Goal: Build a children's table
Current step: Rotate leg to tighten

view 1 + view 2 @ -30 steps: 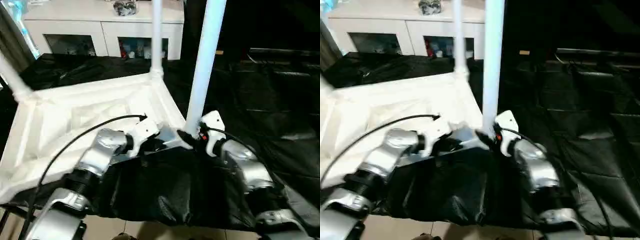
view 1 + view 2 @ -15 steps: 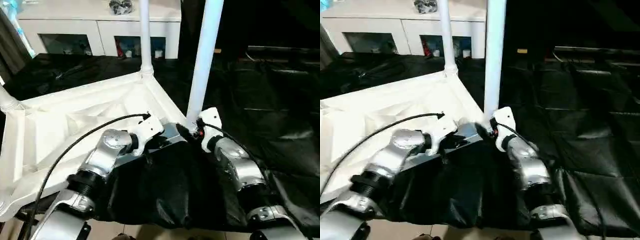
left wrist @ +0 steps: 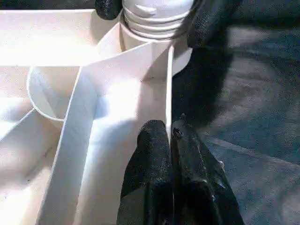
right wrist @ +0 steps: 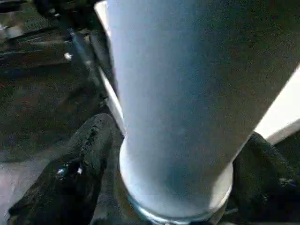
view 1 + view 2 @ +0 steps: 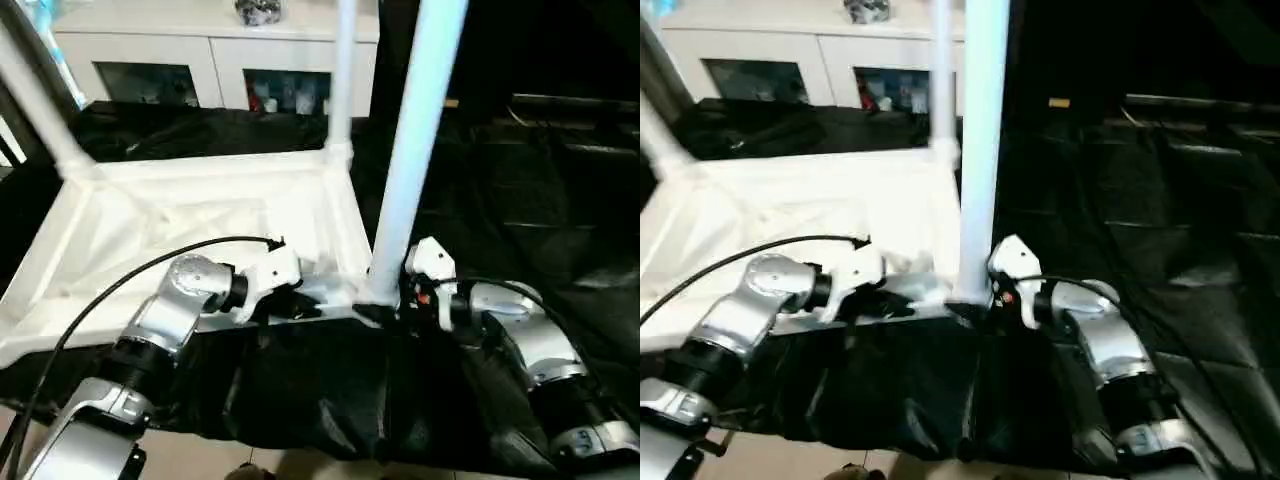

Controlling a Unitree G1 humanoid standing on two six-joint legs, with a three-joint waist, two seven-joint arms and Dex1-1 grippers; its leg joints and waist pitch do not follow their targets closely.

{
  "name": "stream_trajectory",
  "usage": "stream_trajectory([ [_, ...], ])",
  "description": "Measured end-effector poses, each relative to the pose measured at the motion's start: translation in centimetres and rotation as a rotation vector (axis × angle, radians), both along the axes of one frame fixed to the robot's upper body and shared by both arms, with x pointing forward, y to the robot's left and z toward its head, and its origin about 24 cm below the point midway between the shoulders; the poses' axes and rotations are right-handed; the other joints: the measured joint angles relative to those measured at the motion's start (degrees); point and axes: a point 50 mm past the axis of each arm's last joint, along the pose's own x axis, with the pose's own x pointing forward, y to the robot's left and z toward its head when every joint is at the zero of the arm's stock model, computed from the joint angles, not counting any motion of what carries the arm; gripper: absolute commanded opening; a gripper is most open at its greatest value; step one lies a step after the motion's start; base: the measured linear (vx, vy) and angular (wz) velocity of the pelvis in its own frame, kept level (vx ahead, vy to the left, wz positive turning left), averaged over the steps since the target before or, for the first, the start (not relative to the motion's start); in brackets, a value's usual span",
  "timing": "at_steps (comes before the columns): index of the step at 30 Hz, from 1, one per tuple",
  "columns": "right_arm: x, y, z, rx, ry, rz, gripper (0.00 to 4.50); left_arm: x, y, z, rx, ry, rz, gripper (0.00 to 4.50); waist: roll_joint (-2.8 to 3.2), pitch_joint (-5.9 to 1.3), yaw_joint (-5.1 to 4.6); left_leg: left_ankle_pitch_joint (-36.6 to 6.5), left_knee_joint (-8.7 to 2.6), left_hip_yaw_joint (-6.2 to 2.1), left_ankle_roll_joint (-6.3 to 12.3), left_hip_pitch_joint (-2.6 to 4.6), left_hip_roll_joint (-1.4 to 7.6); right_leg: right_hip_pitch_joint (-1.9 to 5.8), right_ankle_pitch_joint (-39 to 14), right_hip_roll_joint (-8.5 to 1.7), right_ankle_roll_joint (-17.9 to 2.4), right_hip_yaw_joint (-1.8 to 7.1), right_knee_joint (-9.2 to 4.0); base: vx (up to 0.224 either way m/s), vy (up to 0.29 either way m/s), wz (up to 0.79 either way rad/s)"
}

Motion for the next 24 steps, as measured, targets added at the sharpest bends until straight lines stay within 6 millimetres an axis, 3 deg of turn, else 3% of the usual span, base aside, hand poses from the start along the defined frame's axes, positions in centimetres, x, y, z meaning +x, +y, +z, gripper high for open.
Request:
stream_trajectory([
  [6, -0.2, -0.1, 0.1, 0.003, 0.022, 0.042, 2.79, -0.2, 0.5, 0.0, 0.007, 0.015, -0.03, 0.0, 0.0, 0.0, -0.01, 0.0, 0.0, 0.0, 0.0, 0.0, 0.0, 0.0, 0.0, 0.0, 0.0, 0.0, 0.0, 0.0, 0.0, 0.0],
  [14, -0.2, 0.2, 0.1, 0.004, 0.032, 0.051, 2.7, -0.2, 0.6, -0.1, 0.004, 0.018, -0.035, 0.0, 0.0, 0.0, 0.02, 0.0, 0.0, 0.01, 0.0, 0.04, 0.01, 0.02, 0.0, 0.0, 0.0, 0.0, 0.03, 0.0, 0.0, 0.0],
  [19, 2.1, 1.2, -0.8, 0.053, -0.018, -0.383, 2.7, 1.6, -1.4, -0.3, -0.003, -0.055, 0.184, 0.0, 0.0, 0.0, -0.72, 0.0, 0.01, 0.01, -0.01, 0.18, -0.05, 0.04, 0.0, -0.02, 0.0, 0.05, 0.03, 0.0, 0.0, 0.0],
  [24, 3.4, 1.8, -1.0, 0.063, -0.05, -0.67, 2.69, 2.0, -4.0, -0.7, -0.044, -0.078, 0.309, 0.0, 0.1, -0.07, -1.57, 0.0, 0.04, -0.01, -0.01, 0.17, -0.08, 0.06, 0.0, -0.02, 0.1, 0.09, -0.02, 0.0, 0.0, 0.0],
])
